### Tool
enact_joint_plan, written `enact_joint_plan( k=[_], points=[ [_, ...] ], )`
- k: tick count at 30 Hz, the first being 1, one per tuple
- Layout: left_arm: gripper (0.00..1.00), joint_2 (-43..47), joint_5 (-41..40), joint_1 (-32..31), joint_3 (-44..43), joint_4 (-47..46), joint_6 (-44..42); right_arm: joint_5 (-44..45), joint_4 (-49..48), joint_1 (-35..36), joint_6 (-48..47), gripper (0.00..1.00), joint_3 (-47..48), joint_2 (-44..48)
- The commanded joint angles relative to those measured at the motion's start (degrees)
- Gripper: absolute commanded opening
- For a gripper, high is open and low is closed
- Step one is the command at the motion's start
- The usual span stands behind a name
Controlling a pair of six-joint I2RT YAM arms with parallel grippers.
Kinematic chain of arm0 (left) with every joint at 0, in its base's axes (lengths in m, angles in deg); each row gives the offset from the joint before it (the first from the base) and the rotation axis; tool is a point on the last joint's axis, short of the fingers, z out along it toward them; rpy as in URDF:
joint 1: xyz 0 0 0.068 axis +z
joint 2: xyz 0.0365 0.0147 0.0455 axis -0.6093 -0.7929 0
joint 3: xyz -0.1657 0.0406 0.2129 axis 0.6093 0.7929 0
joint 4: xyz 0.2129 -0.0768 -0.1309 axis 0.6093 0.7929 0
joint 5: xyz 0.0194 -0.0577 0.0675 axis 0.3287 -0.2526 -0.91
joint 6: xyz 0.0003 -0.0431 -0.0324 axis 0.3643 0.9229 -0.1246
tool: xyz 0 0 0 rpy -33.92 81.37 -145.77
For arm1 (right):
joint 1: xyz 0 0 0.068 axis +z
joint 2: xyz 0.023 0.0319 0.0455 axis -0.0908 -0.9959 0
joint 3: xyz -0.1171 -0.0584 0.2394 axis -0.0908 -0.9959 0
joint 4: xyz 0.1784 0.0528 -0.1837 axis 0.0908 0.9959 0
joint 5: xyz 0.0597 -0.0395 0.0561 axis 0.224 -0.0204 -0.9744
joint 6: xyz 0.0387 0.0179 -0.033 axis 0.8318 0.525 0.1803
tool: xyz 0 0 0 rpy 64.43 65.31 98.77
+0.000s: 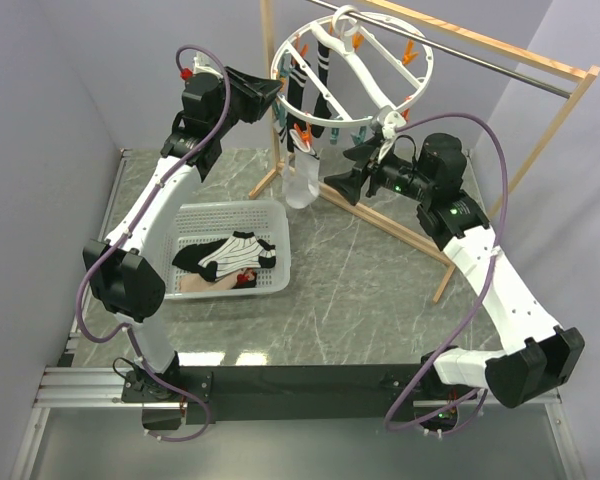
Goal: Clip the socks to the hanger
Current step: Open the clamp at the hanger.
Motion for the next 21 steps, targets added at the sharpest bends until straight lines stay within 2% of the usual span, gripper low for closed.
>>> enact_joint_plan(
  k=[1,8,12,21],
  points=[
    [0.33,0.7,0.62,0.14,-2.05,-3.55,-0.41,-1.12,-2.44,0.14,-1.4,0.81,2.69,-1.29],
    [0.33,0.7,0.62,0.14,-1.88,-3.64,-0.24,-1.03,-9.2,0.23,-2.02,0.79,3.39,-4.19],
    [0.34,0.7,0.62,0.14,-1.44,-3.55,-0.15,-4.98,-10.52,0.31,-0.44,0.79,5.15,-5.86],
    [0.34,0.17,1.32,0.14,-1.79,-5.13,-0.5,2.92,-15.0,0.67,-6.84,0.79,2.78,-5.16]
  ],
)
